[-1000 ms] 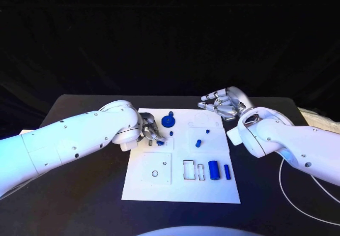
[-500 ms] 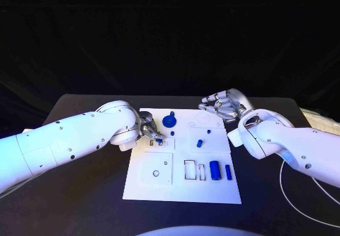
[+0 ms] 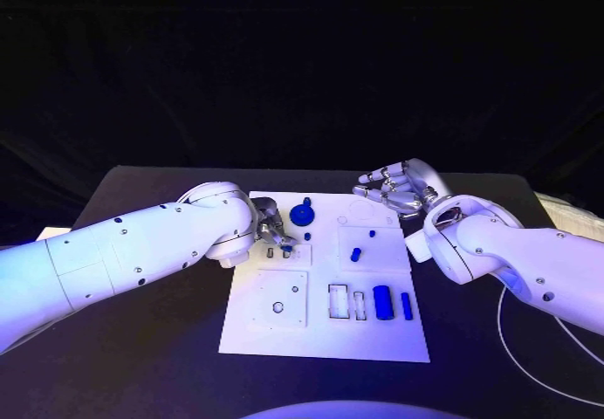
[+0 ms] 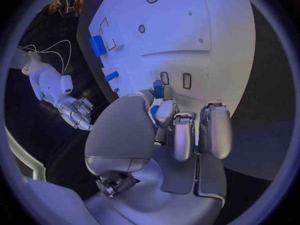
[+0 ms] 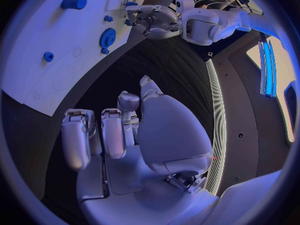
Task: Assemble the parts on the task board
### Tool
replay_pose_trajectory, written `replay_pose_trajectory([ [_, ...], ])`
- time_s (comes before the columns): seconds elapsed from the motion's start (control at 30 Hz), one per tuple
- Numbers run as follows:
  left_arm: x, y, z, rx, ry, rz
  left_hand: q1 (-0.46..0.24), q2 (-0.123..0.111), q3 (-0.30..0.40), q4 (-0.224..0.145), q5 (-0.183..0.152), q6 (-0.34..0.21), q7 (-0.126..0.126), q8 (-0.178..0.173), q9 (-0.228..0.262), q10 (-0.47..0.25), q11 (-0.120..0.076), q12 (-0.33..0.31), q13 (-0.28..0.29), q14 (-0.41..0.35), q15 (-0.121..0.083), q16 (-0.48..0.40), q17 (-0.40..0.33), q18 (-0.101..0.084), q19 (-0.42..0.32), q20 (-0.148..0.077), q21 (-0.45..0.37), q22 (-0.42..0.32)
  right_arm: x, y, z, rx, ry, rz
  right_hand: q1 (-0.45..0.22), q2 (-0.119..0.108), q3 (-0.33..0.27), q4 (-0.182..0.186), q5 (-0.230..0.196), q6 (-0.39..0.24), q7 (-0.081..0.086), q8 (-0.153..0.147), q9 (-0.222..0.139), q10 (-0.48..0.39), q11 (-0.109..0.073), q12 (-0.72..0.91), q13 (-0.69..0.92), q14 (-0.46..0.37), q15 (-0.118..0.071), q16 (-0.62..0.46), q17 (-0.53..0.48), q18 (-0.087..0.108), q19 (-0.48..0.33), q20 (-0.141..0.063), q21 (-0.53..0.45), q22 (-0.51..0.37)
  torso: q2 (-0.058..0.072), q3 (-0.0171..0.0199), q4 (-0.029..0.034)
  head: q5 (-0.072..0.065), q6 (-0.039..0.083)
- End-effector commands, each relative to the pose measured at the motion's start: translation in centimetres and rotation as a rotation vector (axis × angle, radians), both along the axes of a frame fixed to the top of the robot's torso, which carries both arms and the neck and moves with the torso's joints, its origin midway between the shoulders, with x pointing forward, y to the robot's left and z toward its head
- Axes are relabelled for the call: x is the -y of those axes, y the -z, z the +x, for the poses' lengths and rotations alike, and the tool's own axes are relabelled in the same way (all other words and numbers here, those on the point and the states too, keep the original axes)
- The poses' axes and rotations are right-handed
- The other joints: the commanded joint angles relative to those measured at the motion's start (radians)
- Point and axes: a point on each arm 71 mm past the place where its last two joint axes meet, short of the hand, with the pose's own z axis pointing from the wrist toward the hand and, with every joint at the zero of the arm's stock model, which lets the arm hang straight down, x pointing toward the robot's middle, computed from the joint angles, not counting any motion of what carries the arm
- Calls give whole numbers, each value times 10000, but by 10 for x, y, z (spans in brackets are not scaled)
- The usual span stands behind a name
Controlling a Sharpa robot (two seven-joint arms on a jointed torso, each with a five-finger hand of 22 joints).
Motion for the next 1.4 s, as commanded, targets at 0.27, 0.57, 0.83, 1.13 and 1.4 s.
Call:
replay_pose_trajectory([
  [0.27, 1, 4, 0, -124, 552, 677, -82, -27, 1274, -1234, -64, 77, -78, 33, 30, 33, -31, -100, -53, 1033, 13, 30, 2632, -148, 99, 0, 56, 823, -3, 1, -1, -59, -298, -49, -71, 55, 7, 52, 49, 58, 12, -24, 6, -53, -4, -72, -15, 482, -24, -41, -12, 162, -48, -8, -63, 648, 3, 10, -1, 0, -6],
  [0.57, 0, 7, 0, -393, 667, 890, -94, -41, 1295, -1255, -78, 76, -78, 34, 37, 35, -32, -101, -54, 1033, 12, 30, 2632, -149, 100, -1, 57, 827, -3, 2, -1, -73, -319, -47, -71, 55, 7, 52, 49, 58, 12, -24, 6, -53, -4, -72, -15, 482, -24, -41, -12, 162, -48, -8, -63, 648, -3, 9, 3, 1, -11],
  [0.83, -2, 10, 1, -511, 648, 963, -126, -52, 1307, -1264, -101, 82, -76, 39, 47, 47, -29, -88, -40, 1033, 12, 30, 2632, -149, 102, -1, 57, 830, -3, 1, -1, 30, -300, -9, -77, 72, -5, 62, 27, 55, 13, -28, 5, -38, -2, -21, 18, 486, -22, -33, 9, 157, -35, -8, -54, 670, -4, 18, 4, 24, -37],
  [1.13, -3, 10, 0, -590, 685, 1006, -217, -89, 1312, -1273, -131, 105, -79, 55, 68, 43, -28, -104, -62, 1033, 13, 30, 2632, -151, 107, -1, 62, 842, -3, 0, -1, 182, -278, 42, -55, 107, 1, 57, 54, 71, 8, -21, 9, -23, -6, 13, 35, 490, -24, -26, 25, 154, -28, -9, -50, 682, 0, 13, -6, 64, -48],
  [1.4, -3, 11, -2, -649, 758, 1044, -347, -147, 1282, -1283, -149, 145, -92, 81, 97, 82, -35, -64, -19, 1033, 9, 30, 2632, -152, 108, -2, 62, 848, -2, 0, -1, 192, -255, 29, -48, 114, 2, 55, 65, 76, 6, -19, 10, -18, -7, 26, 42, 491, -25, -25, 28, 154, -26, -9, -50, 683, 5, 3, -3, 60, -76],
])
